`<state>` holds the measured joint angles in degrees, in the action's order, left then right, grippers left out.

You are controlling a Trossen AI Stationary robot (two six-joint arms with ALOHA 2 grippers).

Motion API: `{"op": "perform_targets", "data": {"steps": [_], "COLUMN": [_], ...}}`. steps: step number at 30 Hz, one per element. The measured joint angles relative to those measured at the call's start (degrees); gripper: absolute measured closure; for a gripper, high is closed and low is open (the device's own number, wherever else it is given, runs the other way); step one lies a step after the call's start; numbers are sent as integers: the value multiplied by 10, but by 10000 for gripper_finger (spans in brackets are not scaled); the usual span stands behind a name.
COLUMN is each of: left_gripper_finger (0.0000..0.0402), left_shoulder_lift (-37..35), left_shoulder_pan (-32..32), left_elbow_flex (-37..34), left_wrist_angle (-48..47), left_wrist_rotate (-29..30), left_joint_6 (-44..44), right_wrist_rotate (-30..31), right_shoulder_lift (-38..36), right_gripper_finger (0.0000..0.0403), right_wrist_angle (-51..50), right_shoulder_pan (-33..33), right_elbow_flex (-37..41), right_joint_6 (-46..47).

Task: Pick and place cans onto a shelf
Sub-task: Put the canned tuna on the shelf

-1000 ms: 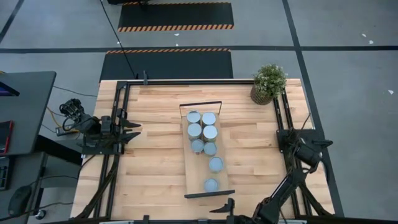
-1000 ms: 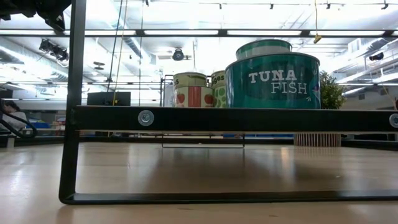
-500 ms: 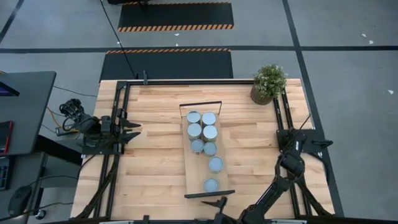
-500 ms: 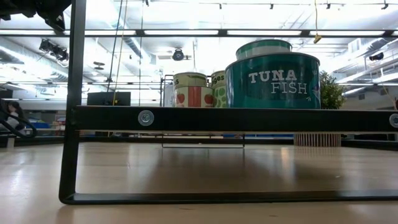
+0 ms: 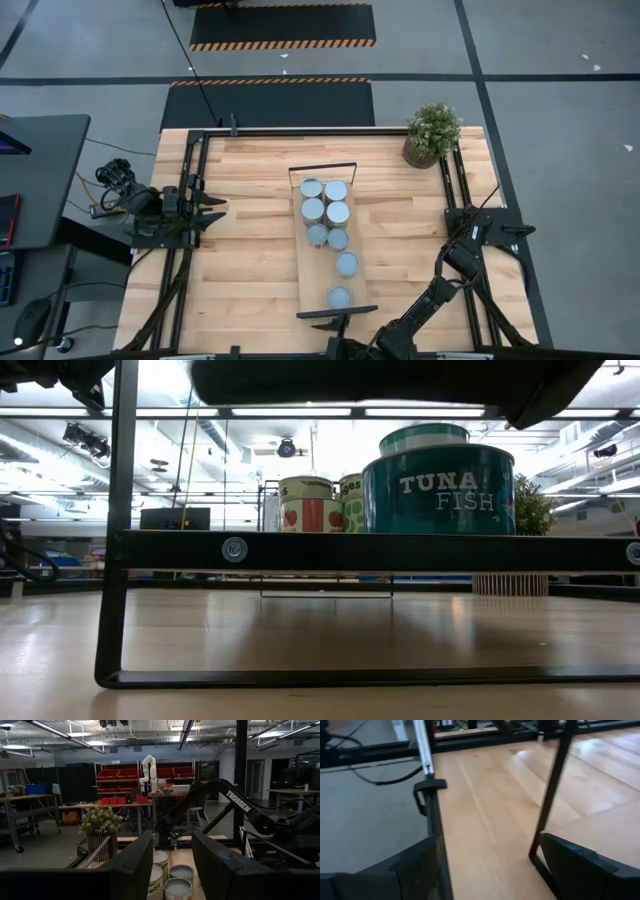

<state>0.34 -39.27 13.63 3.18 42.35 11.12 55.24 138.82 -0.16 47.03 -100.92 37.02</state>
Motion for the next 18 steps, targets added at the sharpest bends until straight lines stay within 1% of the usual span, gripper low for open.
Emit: {"op": "perform_targets", "data": {"steps": [4,8,10,14,16,18], "left_gripper_finger": [260,260,260,260,260,260], "left_shoulder_lift": [0,0,0,0,0,0], "left_shoulder_pan": [0,0,0,0,0,0], "left_elbow_flex": [0,0,0,0,0,0], "left_wrist_angle": [0,0,0,0,0,0], "left_wrist_rotate": [0,0,0,0,0,0], "left_joint_6": [0,0,0,0,0,0], "right_wrist_rotate": [-25,-119,-160,-208,-241,-247], "right_shoulder_lift": [-1,-2,-2,-2,-2,-2], "right_gripper_finger": [54,54,54,54,54,54], "right_wrist_angle": [56,125,176,279,305,317], "right_shoulder_pan": [5,-4,-14,-29,-35,-38], "right_elbow_flex": [0,1,9,41,57,75], "right_joint_6": [-46,-69,-86,-130,-127,-121]}}
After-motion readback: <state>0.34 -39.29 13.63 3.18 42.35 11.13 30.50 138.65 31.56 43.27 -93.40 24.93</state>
